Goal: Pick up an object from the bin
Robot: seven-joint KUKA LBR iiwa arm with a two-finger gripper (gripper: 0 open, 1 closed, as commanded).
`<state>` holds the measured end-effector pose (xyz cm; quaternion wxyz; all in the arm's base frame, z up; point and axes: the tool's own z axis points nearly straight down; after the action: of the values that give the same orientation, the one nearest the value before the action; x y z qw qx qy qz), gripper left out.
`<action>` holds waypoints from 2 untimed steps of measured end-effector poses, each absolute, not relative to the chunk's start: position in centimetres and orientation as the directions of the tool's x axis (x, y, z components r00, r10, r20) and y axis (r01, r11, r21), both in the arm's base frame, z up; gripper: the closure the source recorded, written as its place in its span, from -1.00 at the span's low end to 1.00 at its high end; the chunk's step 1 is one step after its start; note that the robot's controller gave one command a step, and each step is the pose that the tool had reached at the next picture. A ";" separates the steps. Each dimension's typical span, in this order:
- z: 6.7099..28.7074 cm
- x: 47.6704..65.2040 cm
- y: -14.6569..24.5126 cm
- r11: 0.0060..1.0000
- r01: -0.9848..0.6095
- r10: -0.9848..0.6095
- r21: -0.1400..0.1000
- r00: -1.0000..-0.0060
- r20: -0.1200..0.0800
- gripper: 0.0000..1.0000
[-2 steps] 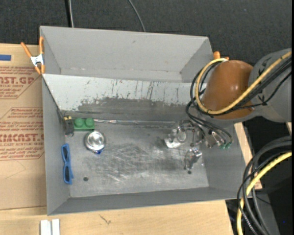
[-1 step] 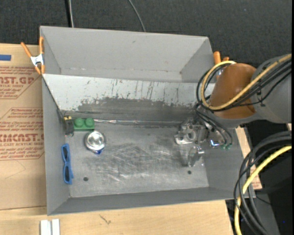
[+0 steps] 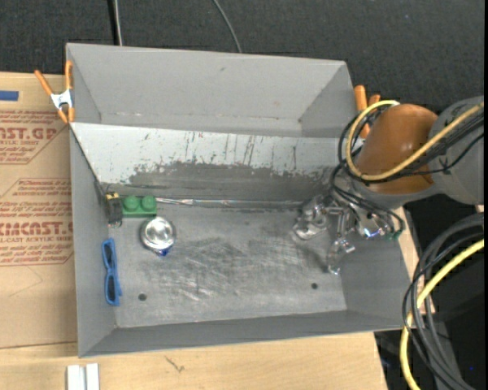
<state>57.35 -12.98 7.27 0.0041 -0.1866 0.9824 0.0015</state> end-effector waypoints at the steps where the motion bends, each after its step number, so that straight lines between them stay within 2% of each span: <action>1: 7.4 57.5 -12.6 0.929 -0.369 -0.369 0.006 -0.929 -0.011 1.00; 2: 7.2 57.2 -13.1 0.930 -0.367 -0.367 0.001 -0.930 -0.004 -1.00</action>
Offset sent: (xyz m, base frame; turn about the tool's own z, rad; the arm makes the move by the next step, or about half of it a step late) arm 0.0000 0.0000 0.0000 0.0000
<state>57.24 -13.08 7.20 0.0019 -0.1867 0.9824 0.0007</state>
